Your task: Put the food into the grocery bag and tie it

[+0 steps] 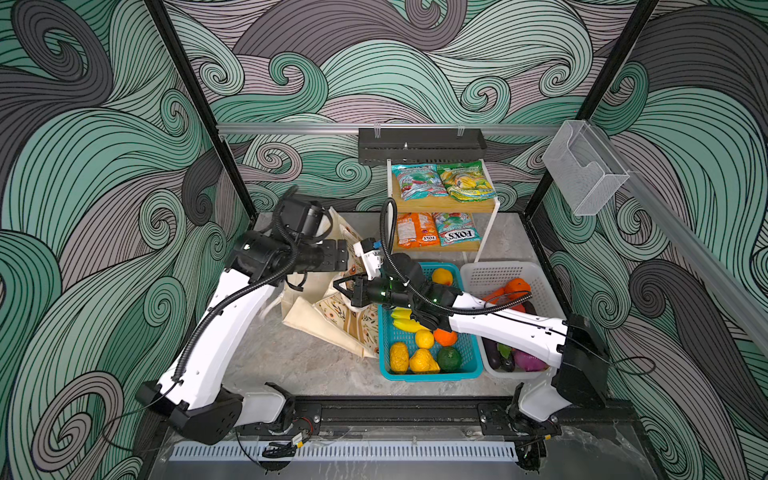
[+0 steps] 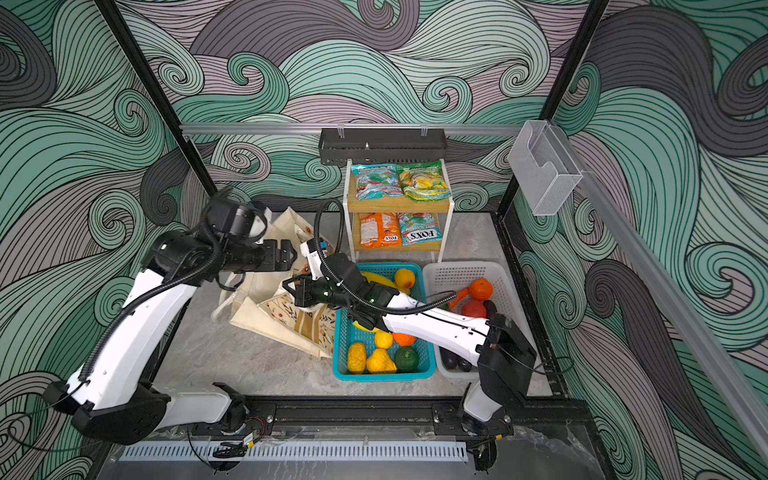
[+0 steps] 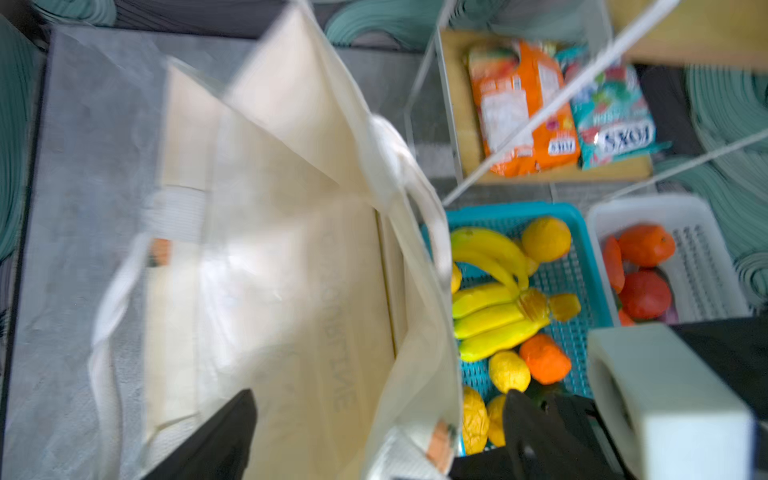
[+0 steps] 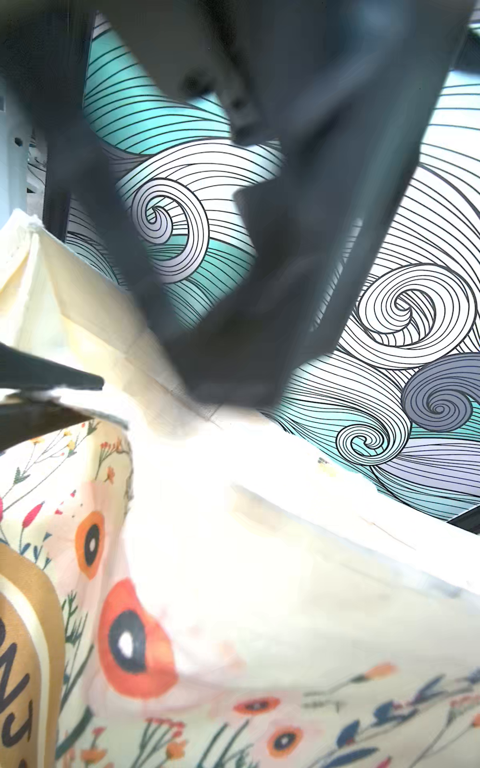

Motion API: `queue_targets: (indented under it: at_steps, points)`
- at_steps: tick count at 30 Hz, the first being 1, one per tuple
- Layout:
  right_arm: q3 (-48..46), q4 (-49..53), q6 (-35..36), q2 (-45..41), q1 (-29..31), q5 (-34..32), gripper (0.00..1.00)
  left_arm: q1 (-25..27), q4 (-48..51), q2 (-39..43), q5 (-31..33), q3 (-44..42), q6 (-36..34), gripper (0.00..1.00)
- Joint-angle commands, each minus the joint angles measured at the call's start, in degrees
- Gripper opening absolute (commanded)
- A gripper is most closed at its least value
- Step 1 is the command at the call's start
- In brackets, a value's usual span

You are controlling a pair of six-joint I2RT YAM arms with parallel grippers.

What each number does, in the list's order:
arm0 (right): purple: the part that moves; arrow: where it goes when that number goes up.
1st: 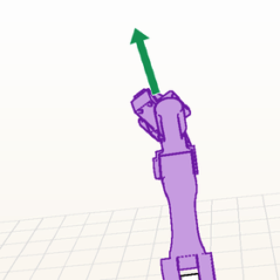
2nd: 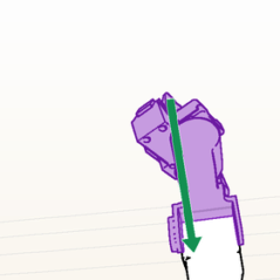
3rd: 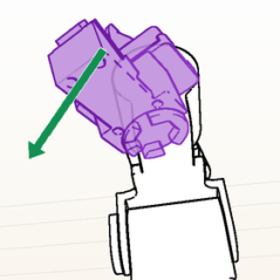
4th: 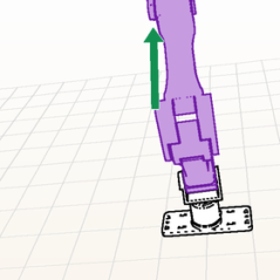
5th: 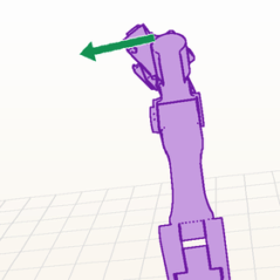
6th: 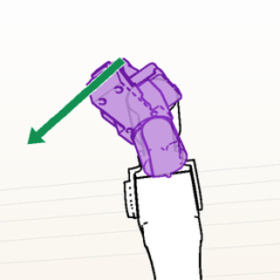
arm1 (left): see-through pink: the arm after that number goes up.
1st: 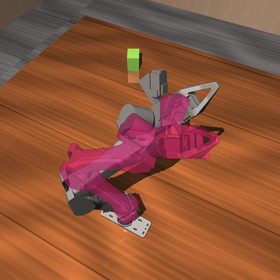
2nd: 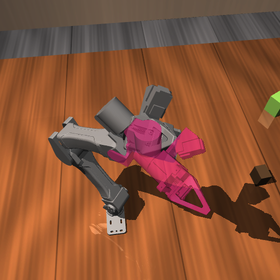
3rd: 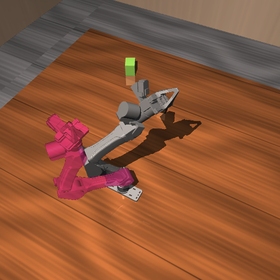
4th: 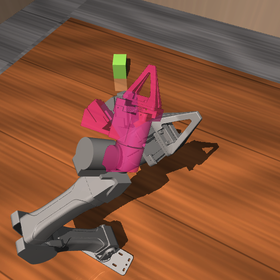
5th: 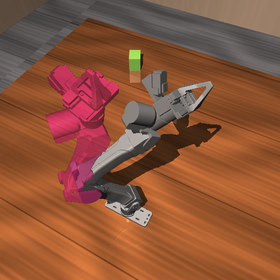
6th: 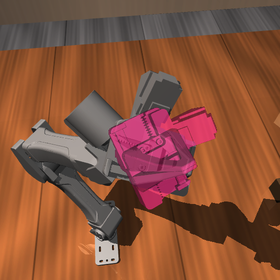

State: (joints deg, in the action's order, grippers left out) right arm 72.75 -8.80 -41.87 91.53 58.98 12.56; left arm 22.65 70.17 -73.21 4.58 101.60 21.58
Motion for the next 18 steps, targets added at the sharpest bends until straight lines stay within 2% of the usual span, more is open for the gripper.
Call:
queue_targets:
  at_steps: [1,3,6,7,10,12,15,18]
  points:
    - [-2.0,-5.1,2.3,-2.9,-1.5,5.9,0.00,-9.4,0.7,6.0,-4.0,0.3,-2.8,0.98]
    - [-3.7,-9.9,2.3,-3.4,-2.2,10.7,0.00,-16.5,-2.3,9.4,-10.3,-6.6,-3.1,0.97]
    - [-3.4,-10.4,2.2,-3.5,-2.9,13.5,0.00,-24.8,-7.1,12.5,-16.3,-15.5,-2.9,0.95]
    - [-3.1,-10.3,2.2,-3.2,-3.1,14.7,0.00,-26.7,-8.6,12.5,-17.0,-18.1,-2.9,0.93]
    - [-3.2,-11.2,1.2,-2.8,-3.3,17.5,0.00,-27.7,-9.2,12.4,-10.8,-24.3,-2.9,0.92]
    - [-3.7,-12.0,0.8,-3.0,-3.4,18.2,0.00,-29.1,-11.9,14.0,-11.7,-29.8,-2.2,0.93]
    - [-3.3,-10.8,2.1,-3.4,-3.4,18.4,0.00,-32.2,-19.3,14.4,-24.0,-36.4,1.4,0.95]
    - [-3.2,-10.5,2.8,-3.5,-3.4,18.4,0.00,-33.5,-24.7,10.1,-34.7,-40.4,4.9,0.92]
